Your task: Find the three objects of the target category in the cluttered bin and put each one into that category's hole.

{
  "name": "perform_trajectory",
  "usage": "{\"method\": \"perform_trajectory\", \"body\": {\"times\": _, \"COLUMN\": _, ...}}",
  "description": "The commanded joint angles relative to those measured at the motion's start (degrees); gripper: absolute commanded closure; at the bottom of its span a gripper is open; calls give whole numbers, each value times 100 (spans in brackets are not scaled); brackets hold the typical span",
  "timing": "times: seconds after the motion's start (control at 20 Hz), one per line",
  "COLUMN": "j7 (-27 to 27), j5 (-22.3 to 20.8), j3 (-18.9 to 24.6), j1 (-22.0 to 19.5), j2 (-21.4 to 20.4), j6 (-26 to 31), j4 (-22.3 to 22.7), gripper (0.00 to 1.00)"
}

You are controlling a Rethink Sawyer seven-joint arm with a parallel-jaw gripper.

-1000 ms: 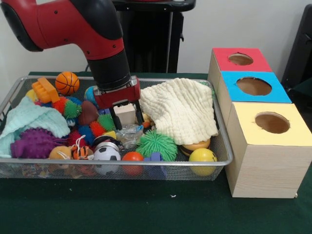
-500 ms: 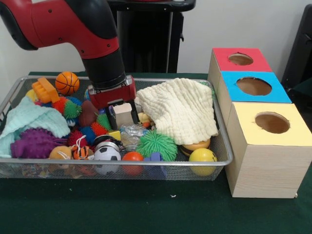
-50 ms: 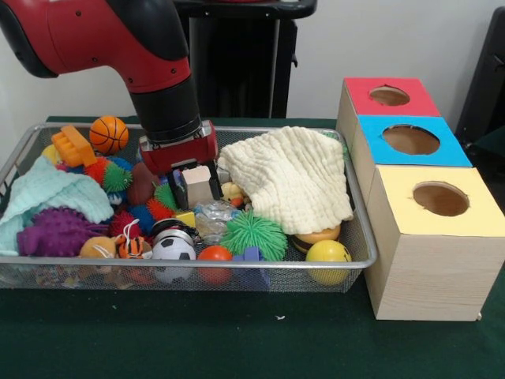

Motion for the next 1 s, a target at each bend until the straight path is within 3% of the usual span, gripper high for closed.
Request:
{"method": "perform_trajectory", "body": {"times": 0.05, "j7": -413, "j5": 2, "j3": 123, "j1": -42, "j2": 156, "j6": 316, "j4": -490, "gripper": 0}}
{"method": "perform_trajectory", "body": {"times": 0.45, "j7": -151, "j5": 65, "j3": 164, "j1": -9, "j2": 586, "j6": -64, "j4": -727, "gripper": 0}}
{"method": "perform_trajectory", "body": {"times": 1.0, "j7": -116, "j5": -7, "j3": 52, "j1": 122, "j2": 854, "j6": -287, "j4": -965, "gripper": 0}}
